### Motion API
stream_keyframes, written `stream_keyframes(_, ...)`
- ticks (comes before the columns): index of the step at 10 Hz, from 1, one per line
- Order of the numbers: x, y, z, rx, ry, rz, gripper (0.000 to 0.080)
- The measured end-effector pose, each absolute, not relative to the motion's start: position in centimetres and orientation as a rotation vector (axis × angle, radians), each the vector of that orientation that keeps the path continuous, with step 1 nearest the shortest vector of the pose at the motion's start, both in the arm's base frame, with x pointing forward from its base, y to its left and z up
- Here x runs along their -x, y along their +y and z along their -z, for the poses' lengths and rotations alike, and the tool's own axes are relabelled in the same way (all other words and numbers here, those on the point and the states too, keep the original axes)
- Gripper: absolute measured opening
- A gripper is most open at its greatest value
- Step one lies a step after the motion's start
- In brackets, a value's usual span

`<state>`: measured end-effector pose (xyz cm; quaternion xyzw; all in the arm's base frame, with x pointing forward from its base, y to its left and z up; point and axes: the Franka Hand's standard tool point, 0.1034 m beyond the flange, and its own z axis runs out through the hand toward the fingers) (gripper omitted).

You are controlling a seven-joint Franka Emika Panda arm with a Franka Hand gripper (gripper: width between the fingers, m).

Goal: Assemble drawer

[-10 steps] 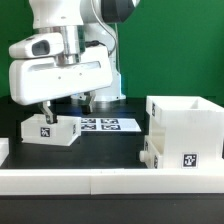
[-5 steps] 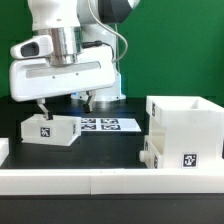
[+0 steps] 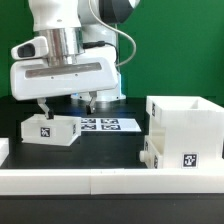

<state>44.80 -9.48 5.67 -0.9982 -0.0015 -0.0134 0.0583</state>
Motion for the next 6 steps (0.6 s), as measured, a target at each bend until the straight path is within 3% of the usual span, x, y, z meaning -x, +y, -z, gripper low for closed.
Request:
stream_keyframes(2,-42.7,-9.5,-5.0,3.025,0.076,0.0,0.0649)
stream_keyframes(6,-41.5,-7.4,-3.0,3.065,0.148,0.054,0.0649)
